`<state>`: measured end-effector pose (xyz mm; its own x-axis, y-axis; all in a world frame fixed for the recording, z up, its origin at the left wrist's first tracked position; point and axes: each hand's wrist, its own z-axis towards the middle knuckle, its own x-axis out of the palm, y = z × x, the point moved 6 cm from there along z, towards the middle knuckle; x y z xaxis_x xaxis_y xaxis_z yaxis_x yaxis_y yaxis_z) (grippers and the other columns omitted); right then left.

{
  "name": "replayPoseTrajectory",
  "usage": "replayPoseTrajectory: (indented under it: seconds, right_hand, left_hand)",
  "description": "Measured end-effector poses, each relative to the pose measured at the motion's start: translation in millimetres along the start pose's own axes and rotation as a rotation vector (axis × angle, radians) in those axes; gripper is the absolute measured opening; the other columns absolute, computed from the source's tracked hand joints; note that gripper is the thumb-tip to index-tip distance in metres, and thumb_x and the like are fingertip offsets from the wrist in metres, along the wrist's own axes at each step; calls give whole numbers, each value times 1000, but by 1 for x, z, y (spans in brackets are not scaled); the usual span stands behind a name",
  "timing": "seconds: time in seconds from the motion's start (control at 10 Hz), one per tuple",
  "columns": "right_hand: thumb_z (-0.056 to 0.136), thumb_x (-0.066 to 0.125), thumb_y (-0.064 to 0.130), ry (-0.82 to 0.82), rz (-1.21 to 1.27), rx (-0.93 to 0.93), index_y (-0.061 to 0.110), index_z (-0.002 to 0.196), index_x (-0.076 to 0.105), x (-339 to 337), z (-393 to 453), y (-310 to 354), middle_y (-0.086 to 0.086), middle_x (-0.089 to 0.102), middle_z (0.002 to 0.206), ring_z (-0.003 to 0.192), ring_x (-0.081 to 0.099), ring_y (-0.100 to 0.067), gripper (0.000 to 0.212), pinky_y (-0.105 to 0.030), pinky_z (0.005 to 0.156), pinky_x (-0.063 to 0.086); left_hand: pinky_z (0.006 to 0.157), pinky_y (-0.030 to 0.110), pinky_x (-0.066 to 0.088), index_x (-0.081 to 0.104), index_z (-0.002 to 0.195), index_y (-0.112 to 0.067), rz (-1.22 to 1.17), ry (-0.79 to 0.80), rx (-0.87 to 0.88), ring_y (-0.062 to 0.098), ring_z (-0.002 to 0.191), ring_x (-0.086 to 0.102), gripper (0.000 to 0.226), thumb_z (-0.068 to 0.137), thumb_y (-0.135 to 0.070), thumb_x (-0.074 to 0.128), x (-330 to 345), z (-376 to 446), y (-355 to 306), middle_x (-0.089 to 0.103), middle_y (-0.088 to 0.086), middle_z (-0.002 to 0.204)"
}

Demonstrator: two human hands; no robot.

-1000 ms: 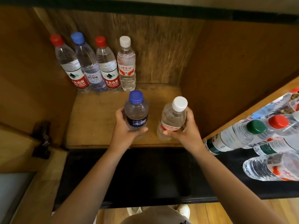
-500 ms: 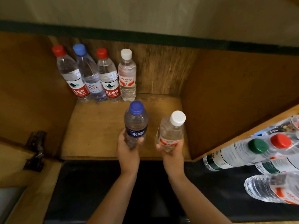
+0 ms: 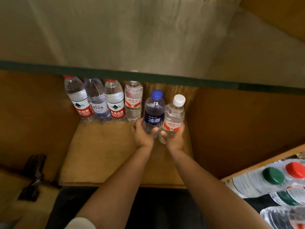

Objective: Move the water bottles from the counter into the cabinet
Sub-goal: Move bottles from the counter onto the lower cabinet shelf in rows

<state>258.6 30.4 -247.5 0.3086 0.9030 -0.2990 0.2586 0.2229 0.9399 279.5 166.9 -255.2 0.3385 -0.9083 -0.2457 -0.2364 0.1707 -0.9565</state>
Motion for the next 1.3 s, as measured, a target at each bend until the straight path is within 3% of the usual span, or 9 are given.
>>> replayPoseTrajectory:
  seconds: [0.2, 0.4, 0.5, 0.6, 0.7, 0.8, 0.9, 1.1, 1.3]
  right_hand:
    - [82, 68, 13, 57, -77, -31, 14, 138, 30, 5, 32, 11, -11, 52, 129, 114, 54, -26, 68, -25, 86, 40]
    - [83, 67, 16, 74, -51, -43, 16, 141, 26, 16, 62, 8, -12, 51, 130, 115, 53, -28, 71, -27, 85, 38]
    - [84, 65, 13, 87, -21, -45, 18, 142, 24, 22, 69, 4, -13, 50, 133, 117, 51, -28, 72, -28, 88, 38]
    - [82, 68, 14, 93, 37, -40, 22, 145, 22, 21, 68, -1, -9, 50, 136, 123, 47, -27, 78, -32, 99, 36]
    - [80, 69, 15, 61, 76, -20, 23, 146, 23, 16, 54, -11, -6, 47, 140, 128, 43, -23, 81, -41, 109, 31]
    - [82, 65, 4, 44, 212, -92, 23, 146, 25, 13, 34, -12, 2, 47, 138, 124, 42, -10, 77, -29, 104, 32]
    - [86, 57, 0, 90, 283, -93, 28, 146, 21, 17, 28, -11, 3, 42, 142, 130, 38, -12, 75, -39, 111, 30]
    - [88, 57, 5, 139, 291, -69, 32, 147, 14, 24, 32, -10, -1, 37, 148, 135, 35, -19, 78, -47, 113, 28]
    - [86, 51, -5, 161, 342, -20, 33, 146, 15, 27, 42, -10, -1, 37, 148, 135, 35, -20, 80, -47, 112, 29]
  left_hand:
    - [96, 46, 47, 51, 119, -7, -89, 0, -58, 33, 115, 52, 53, 71, 3, 71, 15, 33, -1, 50, 19, 128]
    - [93, 34, 44, 48, 115, -6, -127, -50, -78, 32, 113, 54, 54, 69, -7, 77, 24, 46, 1, 53, 16, 126]
    - [88, 36, 47, 49, 114, -8, -226, 2, -118, 34, 109, 58, 49, 73, -1, 73, 20, 41, 8, 59, 18, 121]
    - [87, 41, 46, 48, 122, -21, -414, 139, -333, 31, 111, 57, 52, 80, 4, 64, 18, 27, 22, 57, 10, 128]
    - [92, 47, 43, 26, 143, -36, -644, 309, -514, 25, 96, 57, 77, 86, 8, 50, 21, 7, 29, 50, 11, 137]
    - [102, 49, 37, 11, 145, -42, -803, 387, -513, 34, 112, 54, 84, 87, 12, 39, 22, 5, 17, 47, 19, 138]
    - [106, 48, 34, 14, 146, -40, -893, 404, -494, 35, 121, 50, 83, 86, 14, 34, 25, 11, 2, 45, 21, 140]
    - [87, 37, 46, 46, 124, -11, -999, 425, -484, 23, 82, 55, 54, 79, 17, 32, 34, 19, -9, 60, 12, 95]
    - [91, 34, 43, 52, 106, -12, -1019, 427, -484, 19, 72, 44, 50, 71, 19, 32, 38, 28, -7, 56, 8, 86]
